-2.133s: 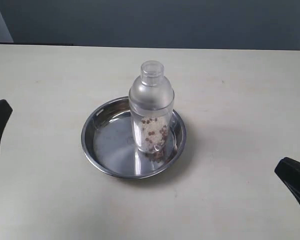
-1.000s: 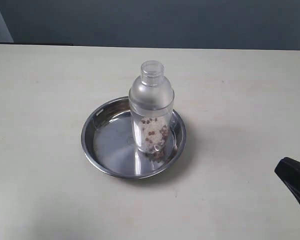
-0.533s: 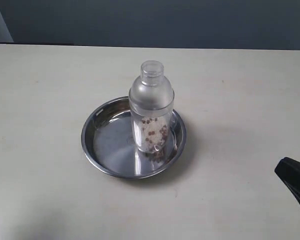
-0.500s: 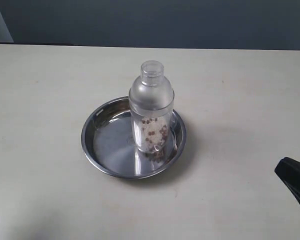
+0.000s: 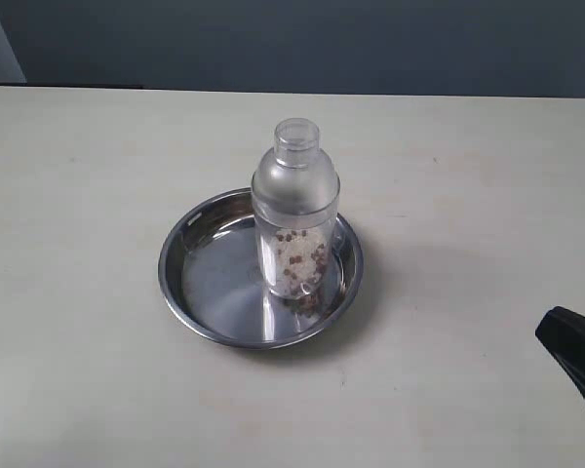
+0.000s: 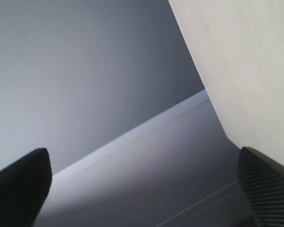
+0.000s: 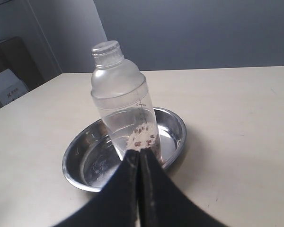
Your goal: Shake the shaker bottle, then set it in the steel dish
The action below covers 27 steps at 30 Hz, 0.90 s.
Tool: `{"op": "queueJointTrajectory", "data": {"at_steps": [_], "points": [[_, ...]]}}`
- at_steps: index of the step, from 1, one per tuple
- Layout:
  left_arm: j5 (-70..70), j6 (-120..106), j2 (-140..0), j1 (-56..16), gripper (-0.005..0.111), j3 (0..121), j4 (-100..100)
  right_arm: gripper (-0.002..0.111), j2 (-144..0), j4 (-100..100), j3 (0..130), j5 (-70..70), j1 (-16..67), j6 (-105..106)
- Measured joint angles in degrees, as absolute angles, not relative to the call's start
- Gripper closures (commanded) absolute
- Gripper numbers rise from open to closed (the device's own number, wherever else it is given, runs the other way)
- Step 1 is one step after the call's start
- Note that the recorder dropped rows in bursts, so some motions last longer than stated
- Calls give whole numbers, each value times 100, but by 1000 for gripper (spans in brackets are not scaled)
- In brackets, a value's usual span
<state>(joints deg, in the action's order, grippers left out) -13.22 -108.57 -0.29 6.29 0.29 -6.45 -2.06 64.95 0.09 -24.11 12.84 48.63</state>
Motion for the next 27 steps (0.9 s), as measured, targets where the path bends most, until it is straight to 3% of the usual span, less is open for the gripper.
{"op": "queueJointTrajectory", "data": {"at_steps": [7, 19, 24, 27], "points": [[-1322, -12028, -29, 629, 7, 29, -645, 109, -206, 6495, 9, -2411, 1284, 4863], [-1265, -11931, -29, 629, 12, 29, -332, 109, -206, 6495, 9, -2411, 1284, 4863], [-659, -8965, -29, 629, 12, 29, -880, 109, -206, 6495, 9, -2411, 1284, 4863], [-1091, -7379, -29, 629, 12, 29, -1631, 109, -206, 6495, 9, -2411, 1284, 4863]]}}
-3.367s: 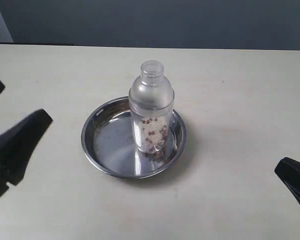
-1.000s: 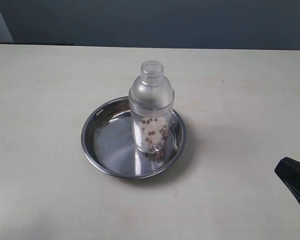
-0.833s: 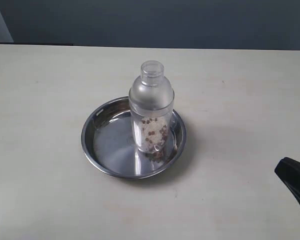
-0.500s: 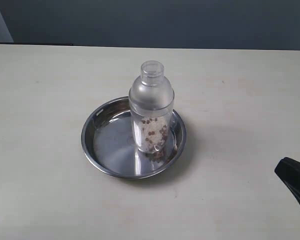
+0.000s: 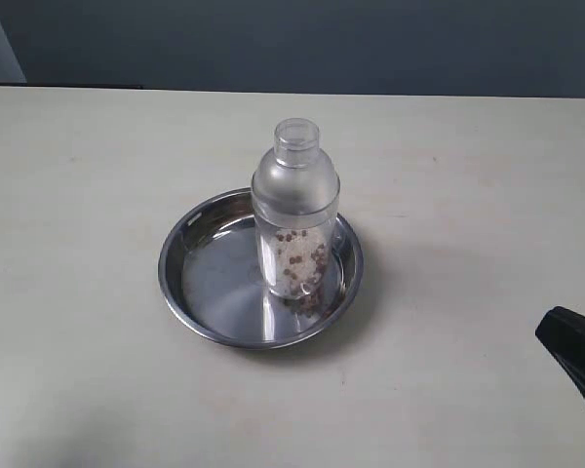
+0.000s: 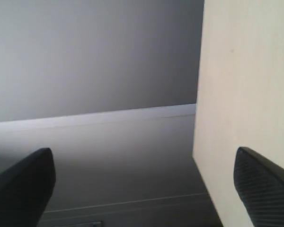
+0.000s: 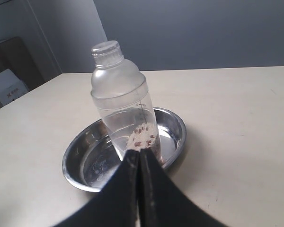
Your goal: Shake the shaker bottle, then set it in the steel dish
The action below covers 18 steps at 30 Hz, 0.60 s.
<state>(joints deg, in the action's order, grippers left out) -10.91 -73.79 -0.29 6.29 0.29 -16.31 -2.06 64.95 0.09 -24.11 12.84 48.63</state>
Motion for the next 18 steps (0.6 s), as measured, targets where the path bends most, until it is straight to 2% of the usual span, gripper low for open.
{"op": "queueJointTrajectory", "data": {"at_steps": [18], "points": [[-1318, -6987, -29, 629, 12, 16, -1793, 109, -206, 6495, 9, -2411, 1284, 4863]]}}
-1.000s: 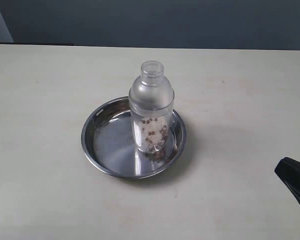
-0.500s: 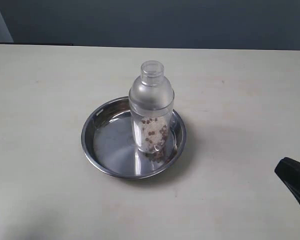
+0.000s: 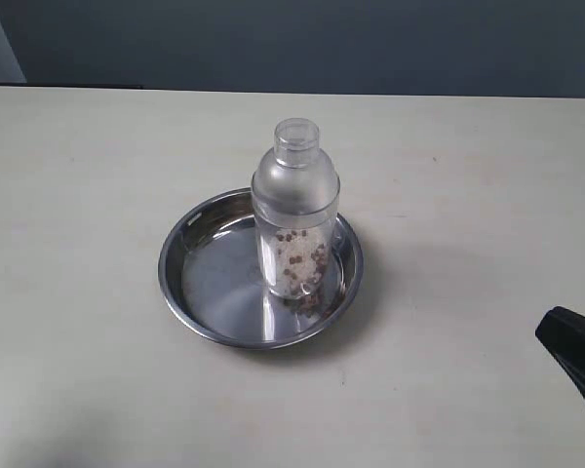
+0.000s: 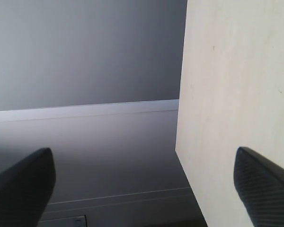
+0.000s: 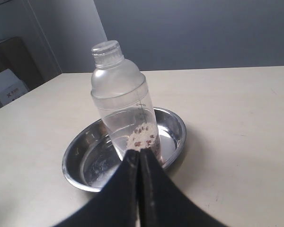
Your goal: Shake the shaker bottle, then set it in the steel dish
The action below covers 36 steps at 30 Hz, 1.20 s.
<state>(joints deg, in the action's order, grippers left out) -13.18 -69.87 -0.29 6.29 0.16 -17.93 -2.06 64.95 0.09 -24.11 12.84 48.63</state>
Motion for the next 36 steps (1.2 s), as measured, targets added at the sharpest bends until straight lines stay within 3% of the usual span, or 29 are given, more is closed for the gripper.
{"op": "queueJointTrajectory", "data": {"at_steps": [36], "points": [[-1358, -6987, -29, 629, 12, 16, -1952, 109, -206, 6495, 9, -2411, 1284, 4863]]}}
